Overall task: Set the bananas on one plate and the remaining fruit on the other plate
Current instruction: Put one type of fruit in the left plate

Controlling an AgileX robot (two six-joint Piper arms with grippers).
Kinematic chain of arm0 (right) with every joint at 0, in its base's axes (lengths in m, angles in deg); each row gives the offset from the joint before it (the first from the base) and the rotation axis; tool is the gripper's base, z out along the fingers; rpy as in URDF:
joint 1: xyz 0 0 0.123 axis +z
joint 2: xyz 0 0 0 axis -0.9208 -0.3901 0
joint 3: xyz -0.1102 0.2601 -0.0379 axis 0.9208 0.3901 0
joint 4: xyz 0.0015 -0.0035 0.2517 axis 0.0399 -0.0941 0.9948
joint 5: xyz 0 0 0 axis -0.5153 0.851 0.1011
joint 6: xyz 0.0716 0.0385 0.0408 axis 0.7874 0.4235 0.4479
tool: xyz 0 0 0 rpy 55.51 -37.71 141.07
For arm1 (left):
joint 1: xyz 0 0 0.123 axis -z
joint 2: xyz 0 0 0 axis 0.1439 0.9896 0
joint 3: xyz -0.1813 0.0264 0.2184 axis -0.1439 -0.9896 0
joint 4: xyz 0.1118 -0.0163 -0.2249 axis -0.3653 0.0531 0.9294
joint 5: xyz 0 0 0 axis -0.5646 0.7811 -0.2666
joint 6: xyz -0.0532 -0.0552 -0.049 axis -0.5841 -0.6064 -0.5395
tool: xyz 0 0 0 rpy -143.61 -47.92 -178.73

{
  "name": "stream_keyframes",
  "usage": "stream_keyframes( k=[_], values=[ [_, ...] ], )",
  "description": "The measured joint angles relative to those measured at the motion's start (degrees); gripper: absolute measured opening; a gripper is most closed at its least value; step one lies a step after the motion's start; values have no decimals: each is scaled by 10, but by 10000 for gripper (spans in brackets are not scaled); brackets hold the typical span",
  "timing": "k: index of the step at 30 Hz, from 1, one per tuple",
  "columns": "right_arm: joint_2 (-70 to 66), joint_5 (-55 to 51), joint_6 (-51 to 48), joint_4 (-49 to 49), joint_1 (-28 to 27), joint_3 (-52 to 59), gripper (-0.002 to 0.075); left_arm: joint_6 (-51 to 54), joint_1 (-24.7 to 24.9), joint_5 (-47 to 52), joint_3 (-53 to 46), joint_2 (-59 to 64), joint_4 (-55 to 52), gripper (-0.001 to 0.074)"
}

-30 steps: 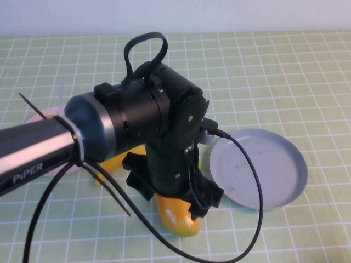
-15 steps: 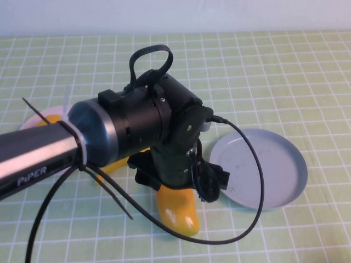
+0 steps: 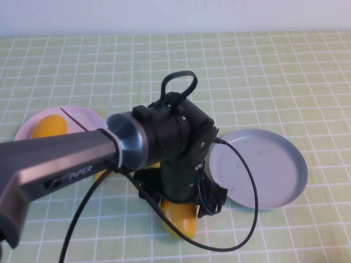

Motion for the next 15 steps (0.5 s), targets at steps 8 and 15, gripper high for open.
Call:
stream_keyframes(
  k=[8, 15],
  values=[
    [0, 0, 0, 0, 0, 0, -15, 14, 0, -5, 0, 26, -16, 659],
    [0, 0, 0, 0, 0, 0, -16, 23, 0, -6, 0, 26, -38, 554]
  ],
)
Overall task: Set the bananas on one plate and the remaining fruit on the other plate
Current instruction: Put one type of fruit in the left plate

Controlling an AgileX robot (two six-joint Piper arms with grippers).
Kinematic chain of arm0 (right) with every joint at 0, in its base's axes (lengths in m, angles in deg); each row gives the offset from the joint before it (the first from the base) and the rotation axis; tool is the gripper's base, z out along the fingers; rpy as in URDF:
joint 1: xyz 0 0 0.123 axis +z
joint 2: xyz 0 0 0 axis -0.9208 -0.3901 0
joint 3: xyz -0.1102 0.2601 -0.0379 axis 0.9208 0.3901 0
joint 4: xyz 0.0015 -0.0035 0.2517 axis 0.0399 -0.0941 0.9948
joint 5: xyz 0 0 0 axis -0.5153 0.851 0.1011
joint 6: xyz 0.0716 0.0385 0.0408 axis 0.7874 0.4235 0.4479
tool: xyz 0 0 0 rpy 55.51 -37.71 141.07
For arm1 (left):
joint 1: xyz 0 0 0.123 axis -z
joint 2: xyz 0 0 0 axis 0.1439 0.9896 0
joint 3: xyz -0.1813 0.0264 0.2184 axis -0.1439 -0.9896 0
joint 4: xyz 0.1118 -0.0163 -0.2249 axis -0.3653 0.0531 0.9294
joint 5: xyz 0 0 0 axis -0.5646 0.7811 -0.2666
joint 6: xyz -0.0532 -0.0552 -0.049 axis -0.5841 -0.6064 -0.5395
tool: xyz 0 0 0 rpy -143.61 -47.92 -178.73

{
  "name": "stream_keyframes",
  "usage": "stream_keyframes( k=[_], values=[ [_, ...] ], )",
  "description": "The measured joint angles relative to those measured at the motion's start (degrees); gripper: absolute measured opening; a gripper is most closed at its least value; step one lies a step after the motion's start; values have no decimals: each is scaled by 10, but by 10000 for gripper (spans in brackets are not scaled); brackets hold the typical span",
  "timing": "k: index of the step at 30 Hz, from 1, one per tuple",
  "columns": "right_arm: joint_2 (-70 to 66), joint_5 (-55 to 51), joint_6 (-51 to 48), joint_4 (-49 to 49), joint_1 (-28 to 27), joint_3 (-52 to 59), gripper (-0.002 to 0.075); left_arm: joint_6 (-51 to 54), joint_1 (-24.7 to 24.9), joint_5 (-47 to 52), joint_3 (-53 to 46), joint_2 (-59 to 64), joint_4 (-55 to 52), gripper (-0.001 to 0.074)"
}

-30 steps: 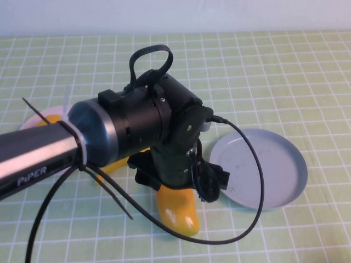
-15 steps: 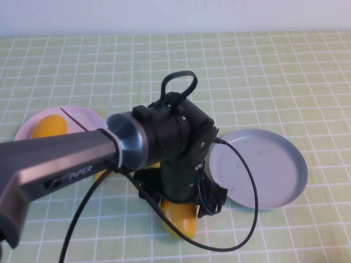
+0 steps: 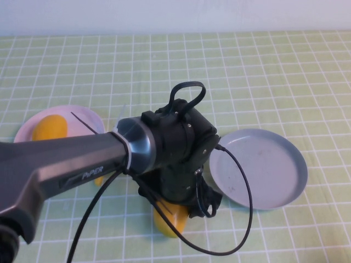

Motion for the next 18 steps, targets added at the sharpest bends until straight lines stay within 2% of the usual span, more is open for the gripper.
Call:
stream_keyframes(
  k=[7, 12, 14, 18],
  values=[
    [0, 0, 0, 0, 0, 0, -15, 18, 0, 33, 0, -11, -9, 554],
    [0, 0, 0, 0, 0, 0, -15, 21, -8, 48, 0, -78, -72, 554],
    [0, 0, 0, 0, 0, 0, -16, 22, -38, 54, 0, -106, -95, 554],
    [0, 0, 0, 1, 0, 0, -15, 56, -141, 53, 0, -121, -106, 554]
  ],
)
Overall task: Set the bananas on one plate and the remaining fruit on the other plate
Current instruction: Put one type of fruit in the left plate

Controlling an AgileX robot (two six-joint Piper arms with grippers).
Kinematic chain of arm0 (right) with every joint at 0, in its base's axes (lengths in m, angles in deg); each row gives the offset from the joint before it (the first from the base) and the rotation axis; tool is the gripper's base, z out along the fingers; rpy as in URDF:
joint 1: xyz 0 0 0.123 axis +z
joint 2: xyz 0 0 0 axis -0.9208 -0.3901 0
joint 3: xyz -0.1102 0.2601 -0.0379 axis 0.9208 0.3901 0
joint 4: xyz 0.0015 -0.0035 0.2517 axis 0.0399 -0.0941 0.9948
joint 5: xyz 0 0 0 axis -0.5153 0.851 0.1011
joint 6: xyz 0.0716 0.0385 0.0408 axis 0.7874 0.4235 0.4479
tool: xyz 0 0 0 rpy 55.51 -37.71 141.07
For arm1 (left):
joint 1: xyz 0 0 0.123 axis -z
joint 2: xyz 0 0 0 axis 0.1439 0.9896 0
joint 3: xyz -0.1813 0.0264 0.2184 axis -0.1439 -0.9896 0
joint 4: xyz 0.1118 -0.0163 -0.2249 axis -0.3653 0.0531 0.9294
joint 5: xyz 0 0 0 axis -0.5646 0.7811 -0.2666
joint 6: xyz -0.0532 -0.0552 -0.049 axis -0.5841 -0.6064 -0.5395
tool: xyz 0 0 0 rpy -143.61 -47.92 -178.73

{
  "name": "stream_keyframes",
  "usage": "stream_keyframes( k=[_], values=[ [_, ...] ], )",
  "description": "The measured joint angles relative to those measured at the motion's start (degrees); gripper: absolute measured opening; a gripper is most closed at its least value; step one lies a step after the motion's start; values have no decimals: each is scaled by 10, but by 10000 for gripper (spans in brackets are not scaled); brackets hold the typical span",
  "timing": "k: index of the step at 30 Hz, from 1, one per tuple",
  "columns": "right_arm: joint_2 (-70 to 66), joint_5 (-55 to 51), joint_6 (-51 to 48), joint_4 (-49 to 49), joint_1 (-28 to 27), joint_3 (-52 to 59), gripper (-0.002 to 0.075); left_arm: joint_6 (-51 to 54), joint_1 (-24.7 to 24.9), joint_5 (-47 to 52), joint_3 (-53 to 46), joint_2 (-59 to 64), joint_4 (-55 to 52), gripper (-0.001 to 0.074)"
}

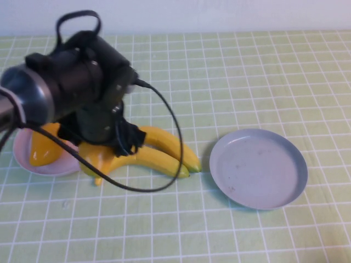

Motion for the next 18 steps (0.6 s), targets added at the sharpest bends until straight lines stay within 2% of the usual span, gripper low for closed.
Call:
stream_keyframes(
  k=[4, 9, 12, 18],
  values=[
    [0, 0, 0, 0, 0, 0, -15, 41, -95, -37, 0, 13, 23, 554],
    [0, 0, 0, 0, 0, 0, -16, 81, -161, -74, 5, 33, 49, 554],
    [0, 0, 0, 0, 0, 0, -16, 123, -178, -77, 22, 57, 79, 554],
    [0, 0, 0, 0, 0, 0, -16, 144, -179, -79, 67, 105, 85, 554]
  ],
)
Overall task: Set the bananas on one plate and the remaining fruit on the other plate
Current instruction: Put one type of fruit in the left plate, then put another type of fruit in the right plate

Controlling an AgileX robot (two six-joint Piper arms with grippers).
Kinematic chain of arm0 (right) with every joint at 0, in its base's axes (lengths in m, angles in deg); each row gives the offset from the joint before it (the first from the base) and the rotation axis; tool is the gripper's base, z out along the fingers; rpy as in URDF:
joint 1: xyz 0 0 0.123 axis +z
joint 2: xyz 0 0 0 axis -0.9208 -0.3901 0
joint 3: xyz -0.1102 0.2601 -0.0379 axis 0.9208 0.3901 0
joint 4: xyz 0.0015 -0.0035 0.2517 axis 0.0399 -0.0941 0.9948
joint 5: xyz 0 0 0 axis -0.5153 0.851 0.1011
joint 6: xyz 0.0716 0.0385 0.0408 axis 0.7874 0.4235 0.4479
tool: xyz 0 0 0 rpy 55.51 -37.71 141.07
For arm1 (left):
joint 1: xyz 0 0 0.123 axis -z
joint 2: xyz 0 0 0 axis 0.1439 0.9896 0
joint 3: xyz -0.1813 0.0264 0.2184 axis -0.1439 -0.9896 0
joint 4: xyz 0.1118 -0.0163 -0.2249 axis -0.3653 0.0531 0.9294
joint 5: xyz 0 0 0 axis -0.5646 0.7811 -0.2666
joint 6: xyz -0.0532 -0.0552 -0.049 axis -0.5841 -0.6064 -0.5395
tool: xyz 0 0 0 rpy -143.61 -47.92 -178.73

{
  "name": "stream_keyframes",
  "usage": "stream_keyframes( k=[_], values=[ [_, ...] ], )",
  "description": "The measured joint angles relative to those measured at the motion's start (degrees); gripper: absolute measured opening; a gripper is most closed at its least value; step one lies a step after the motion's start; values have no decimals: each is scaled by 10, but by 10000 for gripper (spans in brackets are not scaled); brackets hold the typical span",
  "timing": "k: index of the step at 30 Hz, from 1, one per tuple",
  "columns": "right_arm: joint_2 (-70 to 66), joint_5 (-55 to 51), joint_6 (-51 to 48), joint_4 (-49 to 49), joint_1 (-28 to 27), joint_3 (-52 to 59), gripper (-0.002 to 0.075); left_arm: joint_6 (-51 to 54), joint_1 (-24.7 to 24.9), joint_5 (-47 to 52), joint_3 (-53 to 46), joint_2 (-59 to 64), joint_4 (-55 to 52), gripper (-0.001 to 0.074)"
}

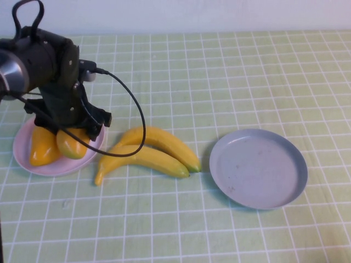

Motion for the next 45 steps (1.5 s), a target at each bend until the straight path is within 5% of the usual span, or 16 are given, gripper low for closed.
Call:
stream_keyframes(
  k=[7, 13, 20, 22, 26, 29, 36, 45],
  values=[
    [0, 0, 0, 0, 0, 0, -15, 26, 0, 20, 38, 34, -4, 555],
    [0, 0, 0, 0, 0, 0, -16, 28, 0, 34, 64, 36, -4, 666],
    [0, 0, 0, 0, 0, 0, -15, 28, 0, 108, 116, 36, -4, 655],
    [0, 0, 0, 0, 0, 0, -15, 28, 0, 127, 135, 36, -4, 569],
    [0, 0, 0, 0, 0, 0, -15, 28, 0, 132, 159, 32, -4, 195],
    [0, 0, 0, 0, 0, 0, -15, 29, 0, 137, 159, 14, -4, 56],
    [0, 0, 0, 0, 0, 0, -15, 29, 10, 134, 105, -106, -4, 7],
    [0, 0, 0, 0, 0, 0, -16, 16, 26, 33, -99, -346, 16, 4]
  ],
)
